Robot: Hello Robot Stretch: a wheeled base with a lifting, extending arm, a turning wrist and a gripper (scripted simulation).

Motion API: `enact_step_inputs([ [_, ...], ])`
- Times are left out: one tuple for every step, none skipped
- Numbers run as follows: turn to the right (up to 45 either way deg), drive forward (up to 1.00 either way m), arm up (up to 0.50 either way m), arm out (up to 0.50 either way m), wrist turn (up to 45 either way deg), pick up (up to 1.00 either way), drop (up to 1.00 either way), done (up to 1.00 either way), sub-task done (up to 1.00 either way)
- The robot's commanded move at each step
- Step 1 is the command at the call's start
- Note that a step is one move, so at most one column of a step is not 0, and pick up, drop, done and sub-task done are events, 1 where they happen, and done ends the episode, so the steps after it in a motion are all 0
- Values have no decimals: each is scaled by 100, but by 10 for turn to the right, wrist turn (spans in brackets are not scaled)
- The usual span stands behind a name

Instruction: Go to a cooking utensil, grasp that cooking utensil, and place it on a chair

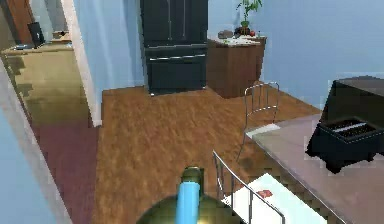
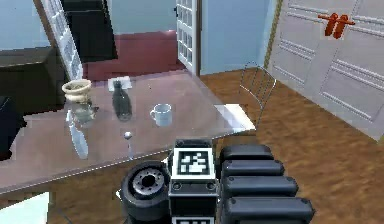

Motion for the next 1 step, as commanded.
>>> enact_step_inputs([
  [360, 0, 0, 0, 0, 0, 0, 0, 0],
])
